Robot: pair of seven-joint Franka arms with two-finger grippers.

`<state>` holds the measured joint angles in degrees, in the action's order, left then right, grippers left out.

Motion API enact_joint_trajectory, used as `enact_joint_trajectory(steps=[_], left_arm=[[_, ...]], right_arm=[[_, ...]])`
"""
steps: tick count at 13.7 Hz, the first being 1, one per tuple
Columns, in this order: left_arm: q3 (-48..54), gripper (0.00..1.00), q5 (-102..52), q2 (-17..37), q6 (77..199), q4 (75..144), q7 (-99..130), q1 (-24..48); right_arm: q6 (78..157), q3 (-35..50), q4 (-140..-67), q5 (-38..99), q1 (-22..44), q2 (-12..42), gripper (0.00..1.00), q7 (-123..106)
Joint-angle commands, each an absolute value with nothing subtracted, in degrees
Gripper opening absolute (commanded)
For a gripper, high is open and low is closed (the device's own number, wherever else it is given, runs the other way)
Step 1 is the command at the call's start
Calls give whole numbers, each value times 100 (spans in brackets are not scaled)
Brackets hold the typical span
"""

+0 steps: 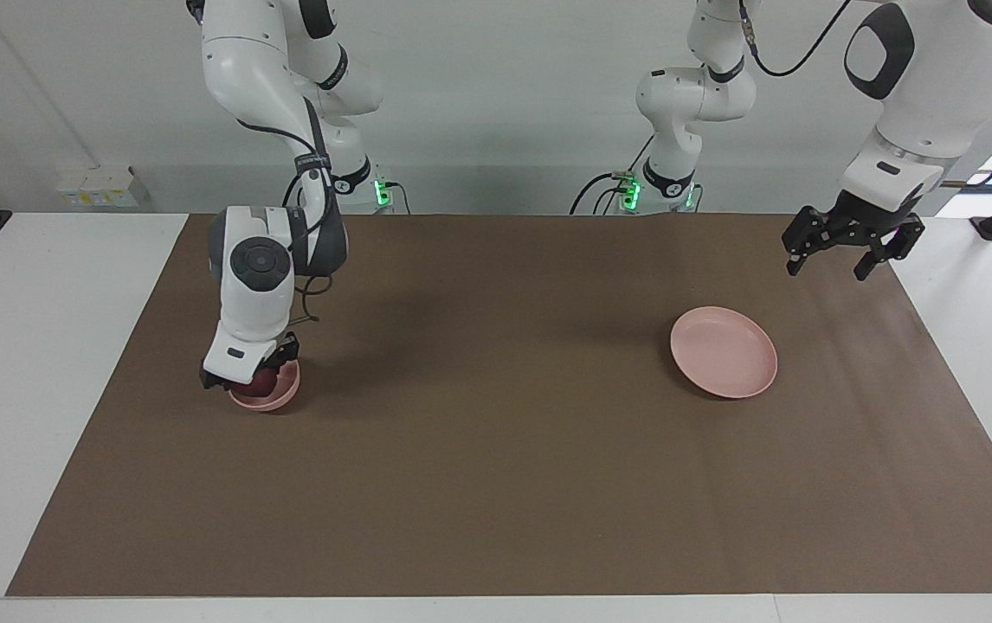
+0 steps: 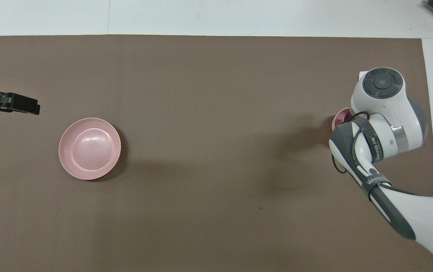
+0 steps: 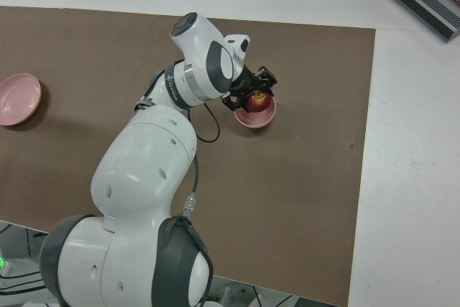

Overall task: Move apple from plate to bowl
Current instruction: 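Lower the apple into the pink bowl and open the right gripper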

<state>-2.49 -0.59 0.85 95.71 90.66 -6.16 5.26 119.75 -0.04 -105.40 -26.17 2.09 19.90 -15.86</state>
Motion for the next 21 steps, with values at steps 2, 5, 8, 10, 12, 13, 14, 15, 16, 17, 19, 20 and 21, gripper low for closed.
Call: enact_joint_trajectory(steps=[2, 5, 8, 10, 12, 13, 14, 15, 16, 17, 19, 20, 21], left_arm=[[-272, 100, 35, -394, 9009, 9446, -502, 527], [-264, 100, 35, -422, 8938, 9466, -484, 624], [-281, 100, -9, -387, 8939, 9404, -501, 615], [-281, 100, -9, -387, 8938, 9404, -501, 554], [-342, 100, -9, -387, 8938, 9404, -501, 527], [-351, 100, -9, -387, 8938, 9404, -501, 527], [-352, 100, -9, -387, 8938, 9404, -501, 527], [-352, 100, -9, -387, 8938, 9404, -501, 536], [-352, 100, -9, -387, 8938, 9404, -501, 536], [-352, 100, -9, -387, 8938, 9404, -501, 545], [-352, 100, -9, -387, 8938, 9404, -501, 536], [-352, 100, -9, -387, 8938, 9404, -501, 527], [-352, 100, -9, -387, 8938, 9404, -501, 527]], right_arm=[[12076, 18, -10652, -2417, 185, 1951, 0, -1643], [12094, 26, -10714, -2408, 184, 1951, 1, -1600], [12129, 26, -10731, -2408, 176, 1960, 11, -1600], [12129, 26, -10740, -2347, 167, 1960, 24, -1600], [12138, 26, -10758, -2171, 167, 1960, 43, -1600], [12146, 26, -10775, -2171, 167, 1960, 50, -1591], [12164, 26, -10784, -2171, 167, 1960, 56, -1591], [12181, 26, -10793, -2171, 167, 1960, 59, -1600], [12208, 26, -10810, -2171, 158, 1960, 63, -1600], [12225, 26, -10819, -2171, 150, 1960, 66, -1608], [12243, 26, -10819, -2171, 123, 1960, 76, -1652], [12287, 26, -10828, -2171, 114, 1960, 85, -1661], [12305, 26, -10846, -2171, 97, 1960, 91, -1670]])
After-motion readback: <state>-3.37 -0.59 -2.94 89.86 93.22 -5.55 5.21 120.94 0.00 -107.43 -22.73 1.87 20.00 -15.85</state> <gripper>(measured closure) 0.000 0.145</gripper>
